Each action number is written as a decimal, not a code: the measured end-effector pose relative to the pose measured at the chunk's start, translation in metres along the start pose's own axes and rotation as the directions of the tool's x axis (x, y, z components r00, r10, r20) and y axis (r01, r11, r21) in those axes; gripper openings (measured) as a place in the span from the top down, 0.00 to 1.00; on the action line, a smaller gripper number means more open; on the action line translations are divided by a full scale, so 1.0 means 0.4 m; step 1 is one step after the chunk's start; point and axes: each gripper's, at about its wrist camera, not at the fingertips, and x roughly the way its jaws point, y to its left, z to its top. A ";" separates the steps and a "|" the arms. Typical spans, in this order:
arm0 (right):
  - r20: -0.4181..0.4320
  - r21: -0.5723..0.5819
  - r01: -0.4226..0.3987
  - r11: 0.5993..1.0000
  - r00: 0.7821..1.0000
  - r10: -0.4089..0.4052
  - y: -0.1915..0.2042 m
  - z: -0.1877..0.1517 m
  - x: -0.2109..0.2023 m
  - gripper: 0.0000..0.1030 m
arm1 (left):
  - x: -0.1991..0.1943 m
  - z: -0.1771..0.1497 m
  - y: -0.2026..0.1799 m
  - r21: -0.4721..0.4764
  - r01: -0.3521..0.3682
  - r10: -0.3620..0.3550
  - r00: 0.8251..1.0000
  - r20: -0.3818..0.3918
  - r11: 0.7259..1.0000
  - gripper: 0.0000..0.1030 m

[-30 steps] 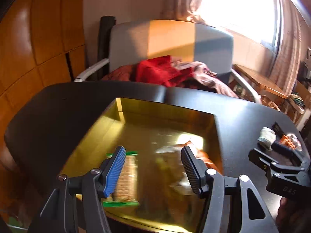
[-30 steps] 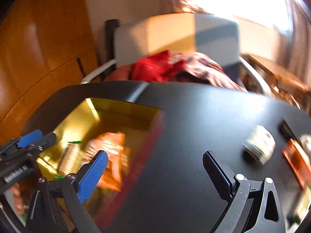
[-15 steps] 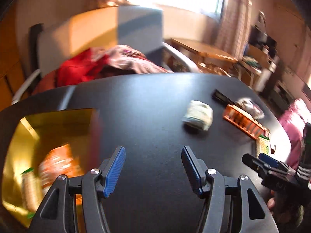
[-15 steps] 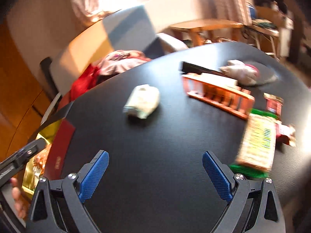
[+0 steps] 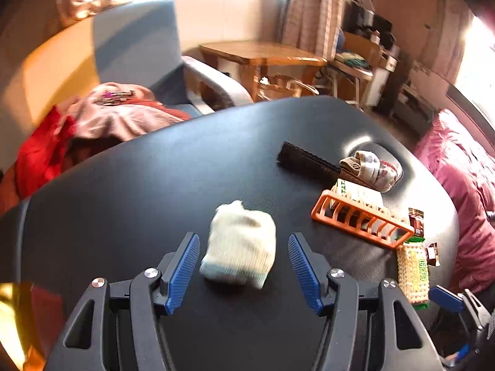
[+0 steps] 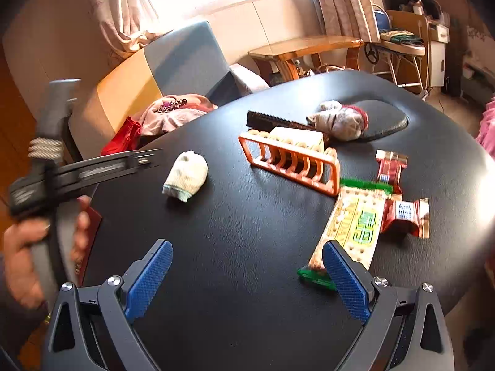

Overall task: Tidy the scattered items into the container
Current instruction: 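Move both tools back over the table toward the cream sock, then grasp the cream knit sock with the left gripper, then hold the sock with the left gripper while the right gripper grasps the green cracker pack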

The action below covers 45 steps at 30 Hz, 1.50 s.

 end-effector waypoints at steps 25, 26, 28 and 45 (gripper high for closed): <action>0.034 0.105 0.056 0.993 0.998 -0.060 -0.191 0.072 0.010 0.04 | -0.018 -0.224 0.064 -0.149 -0.027 0.013 0.995 -0.097 0.988 0.37; 0.028 0.090 0.059 0.994 0.998 -0.062 -0.187 0.083 0.028 0.04 | -0.032 -0.253 0.073 -0.172 -0.036 0.018 0.994 -0.106 0.984 0.37; 0.019 0.062 0.072 0.995 0.997 -0.074 -0.180 0.102 0.062 0.04 | -0.051 -0.305 0.090 -0.210 -0.052 0.025 0.991 -0.129 0.976 0.36; -0.088 0.037 -0.235 0.971 0.967 0.237 0.010 0.007 0.030 0.02 | -0.206 -0.470 0.137 -0.260 -0.067 0.056 0.997 -0.049 0.963 0.36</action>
